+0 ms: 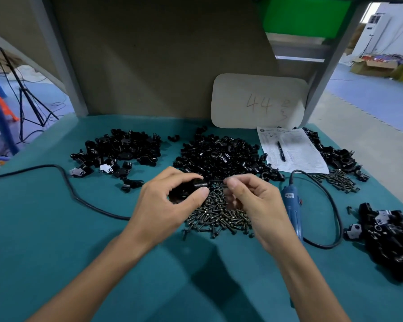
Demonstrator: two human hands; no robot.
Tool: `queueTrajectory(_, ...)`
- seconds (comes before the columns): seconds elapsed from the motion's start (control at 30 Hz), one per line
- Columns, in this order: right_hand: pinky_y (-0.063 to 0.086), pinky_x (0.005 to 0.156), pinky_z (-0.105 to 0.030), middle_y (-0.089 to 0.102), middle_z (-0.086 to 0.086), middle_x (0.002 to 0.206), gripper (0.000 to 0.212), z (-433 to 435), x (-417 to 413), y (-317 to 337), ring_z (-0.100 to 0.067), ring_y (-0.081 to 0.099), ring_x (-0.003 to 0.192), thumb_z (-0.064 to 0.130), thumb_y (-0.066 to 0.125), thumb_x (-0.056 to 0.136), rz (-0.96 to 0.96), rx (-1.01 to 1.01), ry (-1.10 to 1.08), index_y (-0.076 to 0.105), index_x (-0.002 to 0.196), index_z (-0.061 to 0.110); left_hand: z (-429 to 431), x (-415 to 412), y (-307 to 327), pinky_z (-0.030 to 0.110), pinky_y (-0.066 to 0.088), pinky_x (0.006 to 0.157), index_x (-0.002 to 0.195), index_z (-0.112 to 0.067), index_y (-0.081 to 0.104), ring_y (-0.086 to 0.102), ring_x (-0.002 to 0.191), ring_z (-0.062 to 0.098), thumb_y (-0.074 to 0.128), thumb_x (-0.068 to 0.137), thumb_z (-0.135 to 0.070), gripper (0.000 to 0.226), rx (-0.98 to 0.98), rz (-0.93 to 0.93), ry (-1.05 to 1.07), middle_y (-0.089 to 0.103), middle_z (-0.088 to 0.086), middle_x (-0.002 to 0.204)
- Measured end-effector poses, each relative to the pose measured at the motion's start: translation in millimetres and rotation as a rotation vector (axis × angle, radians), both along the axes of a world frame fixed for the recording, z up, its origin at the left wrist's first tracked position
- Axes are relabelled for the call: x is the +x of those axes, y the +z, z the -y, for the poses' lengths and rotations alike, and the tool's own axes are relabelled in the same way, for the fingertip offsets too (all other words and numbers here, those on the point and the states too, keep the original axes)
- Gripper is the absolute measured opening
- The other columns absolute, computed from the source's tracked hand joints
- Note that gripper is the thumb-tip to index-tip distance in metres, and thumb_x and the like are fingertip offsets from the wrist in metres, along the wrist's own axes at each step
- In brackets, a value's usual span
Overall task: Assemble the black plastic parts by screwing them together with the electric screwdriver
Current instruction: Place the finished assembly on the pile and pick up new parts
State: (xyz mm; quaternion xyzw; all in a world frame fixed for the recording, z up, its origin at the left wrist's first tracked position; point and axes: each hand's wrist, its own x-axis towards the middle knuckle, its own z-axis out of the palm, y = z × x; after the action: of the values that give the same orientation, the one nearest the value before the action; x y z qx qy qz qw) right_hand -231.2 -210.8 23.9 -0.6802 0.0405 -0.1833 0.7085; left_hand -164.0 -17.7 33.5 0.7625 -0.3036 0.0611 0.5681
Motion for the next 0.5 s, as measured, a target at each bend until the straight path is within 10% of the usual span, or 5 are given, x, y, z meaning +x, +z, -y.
queueTrajectory(0.5, 0.055, 0.077, -0.026, 0.077, -0.01, 0.103, 0.02, -11.2, -6.6, 18.6, -0.02, 0.067, 0.09, 0.024, 0.071, 0.087, 0.012, 0.083, 0.204, 0.082, 0.103, 0.018, 0.0, 0.7, 0.5, 0.012, 0.046, 0.08, 0.112, -0.033, 0.076, 0.066, 0.095, 0.012, 0.075, 0.086, -0.041, 0.027, 0.048, 0.069, -0.102, 0.066, -0.013, 0.099)
